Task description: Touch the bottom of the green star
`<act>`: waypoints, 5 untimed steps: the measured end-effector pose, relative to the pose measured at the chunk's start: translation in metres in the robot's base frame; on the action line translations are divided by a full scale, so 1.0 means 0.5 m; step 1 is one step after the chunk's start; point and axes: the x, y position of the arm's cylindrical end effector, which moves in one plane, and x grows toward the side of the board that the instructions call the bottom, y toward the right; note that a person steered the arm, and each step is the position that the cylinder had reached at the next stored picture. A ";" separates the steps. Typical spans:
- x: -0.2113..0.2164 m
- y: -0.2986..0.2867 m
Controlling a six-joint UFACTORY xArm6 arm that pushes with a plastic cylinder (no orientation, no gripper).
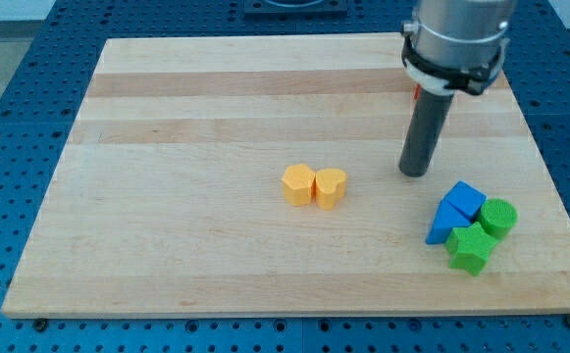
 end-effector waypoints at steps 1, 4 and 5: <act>0.020 0.000; 0.207 -0.040; 0.242 -0.133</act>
